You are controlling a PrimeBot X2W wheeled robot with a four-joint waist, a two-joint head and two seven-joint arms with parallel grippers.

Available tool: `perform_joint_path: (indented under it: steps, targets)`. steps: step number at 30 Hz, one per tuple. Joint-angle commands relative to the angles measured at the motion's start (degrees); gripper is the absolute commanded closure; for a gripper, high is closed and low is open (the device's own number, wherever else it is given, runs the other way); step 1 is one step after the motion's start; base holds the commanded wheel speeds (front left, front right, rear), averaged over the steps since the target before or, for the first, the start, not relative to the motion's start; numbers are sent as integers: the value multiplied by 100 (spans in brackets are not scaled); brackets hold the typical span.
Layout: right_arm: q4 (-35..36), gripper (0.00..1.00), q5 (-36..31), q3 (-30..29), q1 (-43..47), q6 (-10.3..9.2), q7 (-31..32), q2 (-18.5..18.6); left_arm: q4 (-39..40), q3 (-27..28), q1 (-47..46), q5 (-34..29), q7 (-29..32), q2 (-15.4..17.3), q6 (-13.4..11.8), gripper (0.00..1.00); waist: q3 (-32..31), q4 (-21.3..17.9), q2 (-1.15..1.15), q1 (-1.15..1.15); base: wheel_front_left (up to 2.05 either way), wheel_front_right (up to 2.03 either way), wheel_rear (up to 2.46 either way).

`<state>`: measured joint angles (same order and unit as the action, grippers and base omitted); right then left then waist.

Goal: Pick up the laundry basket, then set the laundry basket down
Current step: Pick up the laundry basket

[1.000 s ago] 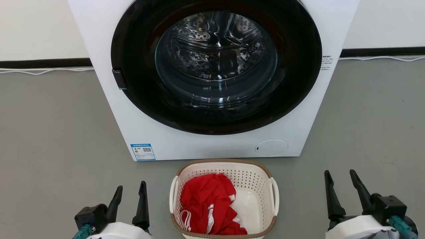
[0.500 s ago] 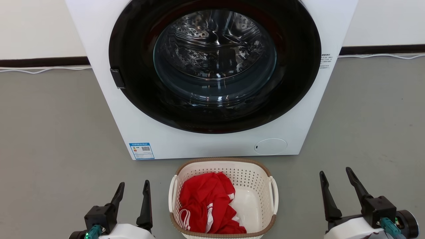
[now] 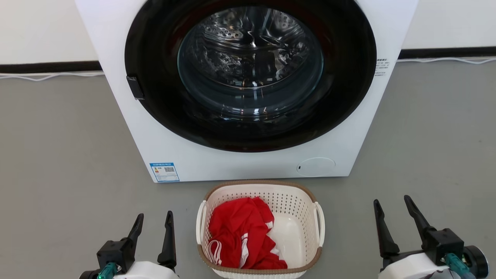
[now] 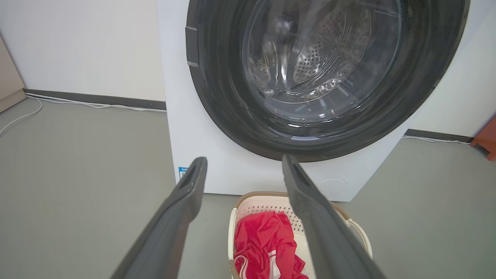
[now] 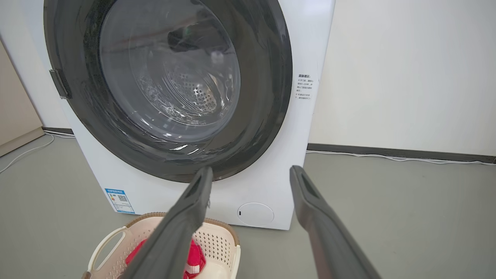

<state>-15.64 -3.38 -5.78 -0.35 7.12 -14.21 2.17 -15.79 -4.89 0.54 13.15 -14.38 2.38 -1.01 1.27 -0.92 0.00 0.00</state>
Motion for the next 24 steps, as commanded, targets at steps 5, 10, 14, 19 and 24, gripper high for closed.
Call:
perform_joint_path:
  steps: [5, 10, 14, 19, 24]
  targets:
    - [-1, 0, 134, 56, -507, 36, -79, 71, 40, 183, -482, 54, -62, 50, 55, 0, 316, -3, 0, 0, 0, 0, 0]
    - [-255, 0, 203, -61, -886, 36, -79, 71, -241, 158, -822, 176, -62, 50, 61, 0, 625, -8, 0, 0, 0, 0, 0]
    - [-487, 0, 207, -84, -1237, 36, -79, 71, -449, 120, -1140, 172, -62, 50, 76, 0, 901, -14, 0, 0, 0, 0, 0]
    - [-835, 0, 148, -88, -1678, 36, -79, 71, -812, 50, -1641, 237, -62, 50, 89, 0, 1282, 12, 0, 0, 0, 0, 0]
    - [-1271, 0, 201, -68, -2035, 36, -79, 71, -1157, -55, -2058, 343, -62, 50, 102, 0, 1619, 28, 0, 0, 0, 0, 0]
